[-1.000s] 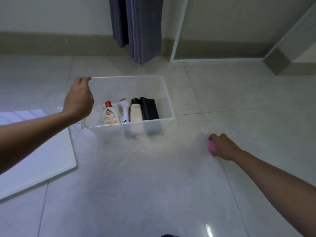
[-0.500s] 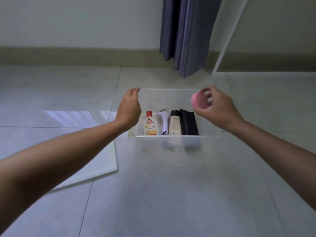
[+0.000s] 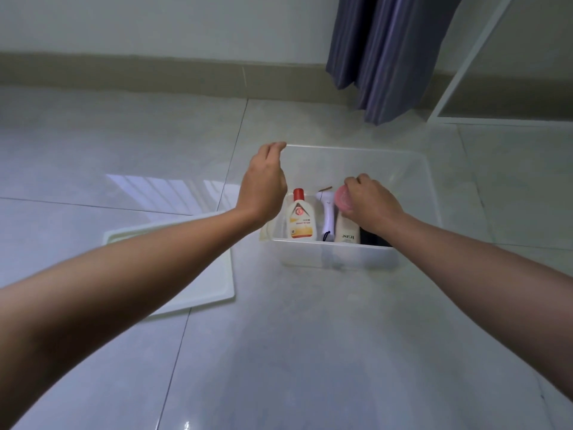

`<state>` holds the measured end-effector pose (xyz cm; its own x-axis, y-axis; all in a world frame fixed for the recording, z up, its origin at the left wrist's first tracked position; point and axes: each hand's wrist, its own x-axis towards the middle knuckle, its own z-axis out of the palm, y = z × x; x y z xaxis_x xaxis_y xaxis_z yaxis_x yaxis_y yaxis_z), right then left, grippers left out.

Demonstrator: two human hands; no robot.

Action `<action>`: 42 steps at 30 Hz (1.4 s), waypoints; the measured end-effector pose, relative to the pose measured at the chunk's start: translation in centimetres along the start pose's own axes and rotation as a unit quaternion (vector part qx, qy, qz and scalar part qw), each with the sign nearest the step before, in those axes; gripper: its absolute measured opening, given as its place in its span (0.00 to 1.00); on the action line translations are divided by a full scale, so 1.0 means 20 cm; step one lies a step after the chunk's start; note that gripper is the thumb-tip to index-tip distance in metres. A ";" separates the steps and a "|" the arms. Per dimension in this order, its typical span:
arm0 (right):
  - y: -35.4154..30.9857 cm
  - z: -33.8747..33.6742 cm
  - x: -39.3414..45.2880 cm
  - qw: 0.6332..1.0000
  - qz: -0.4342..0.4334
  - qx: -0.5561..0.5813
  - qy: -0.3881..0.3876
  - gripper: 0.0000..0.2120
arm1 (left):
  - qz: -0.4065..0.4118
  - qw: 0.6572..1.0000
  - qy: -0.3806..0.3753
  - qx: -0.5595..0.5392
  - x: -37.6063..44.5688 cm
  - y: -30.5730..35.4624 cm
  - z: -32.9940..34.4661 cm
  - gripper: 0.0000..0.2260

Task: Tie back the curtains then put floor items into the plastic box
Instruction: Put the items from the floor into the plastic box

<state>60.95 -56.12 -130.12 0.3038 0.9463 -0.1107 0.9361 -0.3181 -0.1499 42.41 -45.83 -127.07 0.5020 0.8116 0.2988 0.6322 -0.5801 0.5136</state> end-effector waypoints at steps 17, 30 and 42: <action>-0.48 -0.25 -0.24 0.926 -0.219 0.131 0.278 0.13 | -0.238 0.969 0.009 -0.061 0.05 -0.32 -0.24 0.16; -0.76 0.19 -0.40 0.928 -0.150 0.205 -0.272 0.28 | -0.572 0.789 -0.195 0.113 -0.70 -1.22 -0.66 0.27; -0.94 0.21 -0.33 0.820 0.016 0.431 -0.377 0.43 | -0.560 0.809 -0.163 0.078 -0.55 -1.19 -0.65 0.27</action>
<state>40.66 -56.65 -130.81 -0.1735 0.7354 -0.6551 0.3575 -0.5728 -0.7376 14.17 -40.16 -132.15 -0.3233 0.7881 -0.5239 0.8519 0.4834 0.2015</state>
